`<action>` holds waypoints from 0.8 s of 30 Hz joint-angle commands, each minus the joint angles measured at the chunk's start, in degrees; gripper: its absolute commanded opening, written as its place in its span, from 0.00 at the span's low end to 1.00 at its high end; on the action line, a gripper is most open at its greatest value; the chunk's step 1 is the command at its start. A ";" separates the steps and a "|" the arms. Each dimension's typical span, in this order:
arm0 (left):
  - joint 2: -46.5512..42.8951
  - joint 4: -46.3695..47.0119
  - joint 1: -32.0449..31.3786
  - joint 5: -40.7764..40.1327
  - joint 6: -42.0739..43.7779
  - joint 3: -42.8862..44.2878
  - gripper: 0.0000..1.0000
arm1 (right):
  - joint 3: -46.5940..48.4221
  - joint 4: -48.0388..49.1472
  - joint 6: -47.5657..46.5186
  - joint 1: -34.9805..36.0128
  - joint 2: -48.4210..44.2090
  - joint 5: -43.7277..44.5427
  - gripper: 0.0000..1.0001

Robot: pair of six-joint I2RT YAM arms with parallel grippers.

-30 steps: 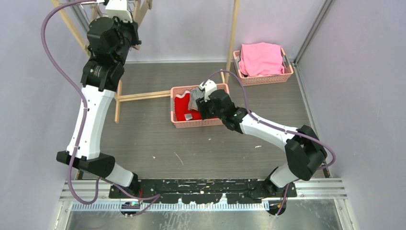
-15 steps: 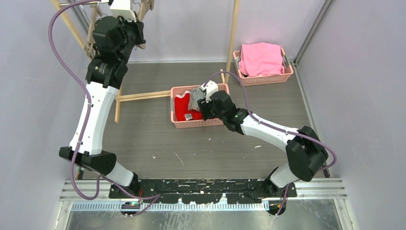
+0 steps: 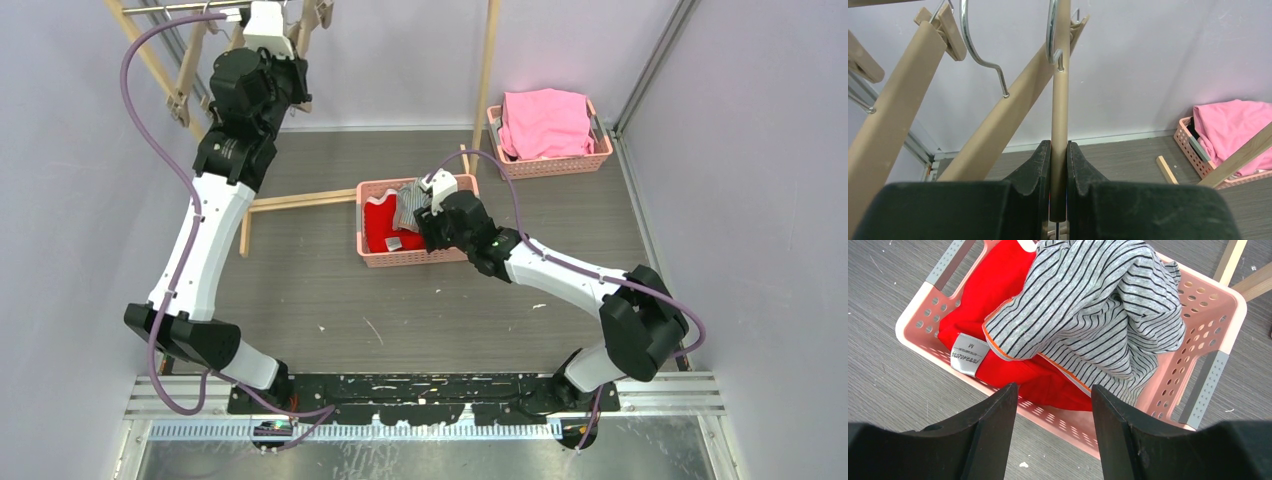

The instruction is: Remove the underwear clipped to the hanger

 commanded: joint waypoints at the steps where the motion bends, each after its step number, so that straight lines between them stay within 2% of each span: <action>1: -2.83 1.96 0.65 -0.06 -0.47 -0.62 0.00 | 0.66 2.33 -1.07 0.35 -2.51 0.62 0.61; 5: -1.86 1.51 0.94 -0.09 -0.21 0.72 0.00 | 0.45 2.41 -1.01 0.34 -2.66 0.37 0.61; 11: 3.50 -3.01 1.46 0.43 1.34 9.91 0.00 | 0.28 2.52 -0.96 0.30 -3.06 0.17 0.61; 14: 4.86 -4.48 1.42 1.71 1.68 11.64 0.00 | 0.14 2.85 -0.78 0.37 -3.53 0.08 0.61; 19: 4.53 -5.43 1.43 4.81 2.46 10.39 0.00 | 0.23 2.96 -0.81 0.43 -4.05 -0.10 0.61; 24: 1.93 -1.93 1.47 7.50 4.93 5.75 0.00 | -0.47 3.37 -0.58 0.36 -4.70 -0.19 0.61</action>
